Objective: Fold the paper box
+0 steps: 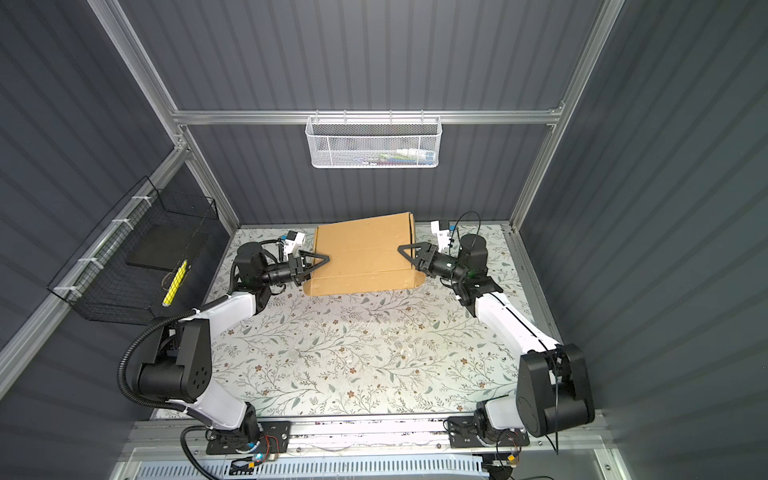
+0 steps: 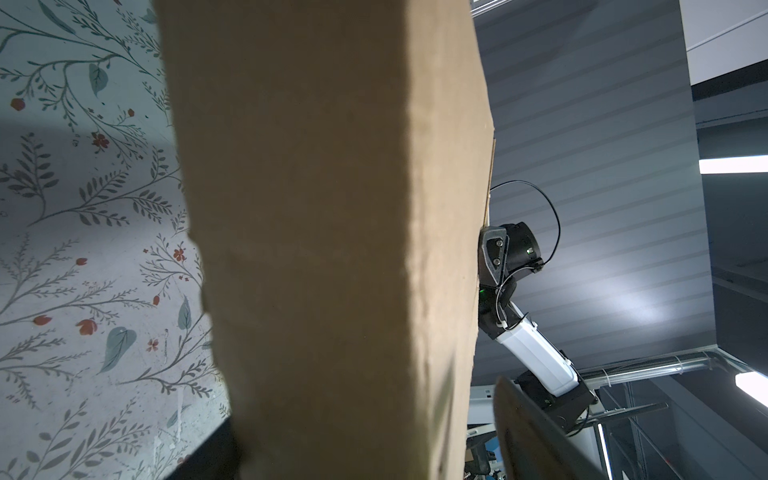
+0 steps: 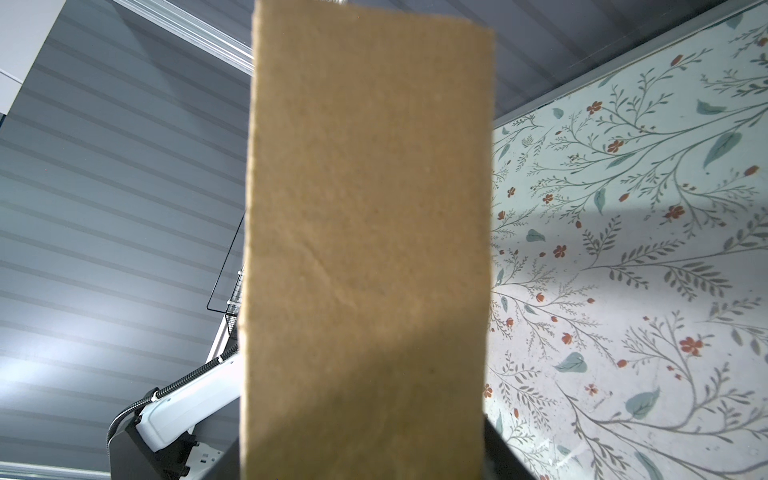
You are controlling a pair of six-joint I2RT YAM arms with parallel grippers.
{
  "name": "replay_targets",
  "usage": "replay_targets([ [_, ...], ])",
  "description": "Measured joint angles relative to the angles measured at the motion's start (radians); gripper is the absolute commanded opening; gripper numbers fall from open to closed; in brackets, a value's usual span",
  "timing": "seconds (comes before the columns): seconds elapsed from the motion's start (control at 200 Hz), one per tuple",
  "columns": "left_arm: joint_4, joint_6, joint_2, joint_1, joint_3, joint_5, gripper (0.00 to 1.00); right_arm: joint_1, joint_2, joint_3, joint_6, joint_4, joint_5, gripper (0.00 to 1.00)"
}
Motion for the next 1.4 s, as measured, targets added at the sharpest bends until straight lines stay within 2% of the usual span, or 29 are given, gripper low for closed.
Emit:
replay_targets([
  [0.32,0.055,-0.026,0.026,0.0,0.013,0.0,0.83,-0.006,0.004,-0.054,0.098,0.127,-0.01,0.35],
  [0.675,0.209,-0.118,0.098,0.0,0.03,-0.001,0.83,-0.006,0.002,-0.055,0.115,0.119,-0.025,0.35],
  [0.81,0.325,-0.206,0.14,0.0,0.043,-0.002,0.83,-0.006,-0.003,-0.055,0.114,0.099,-0.024,0.35],
  [1.101,0.676,-0.512,0.27,0.0,0.084,-0.003,0.77,-0.005,-0.005,-0.054,0.109,0.097,-0.02,0.35],
  [1.401,0.76,-0.584,0.276,-0.009,0.083,0.0,0.73,0.008,-0.002,-0.021,0.085,0.069,-0.019,0.34],
])
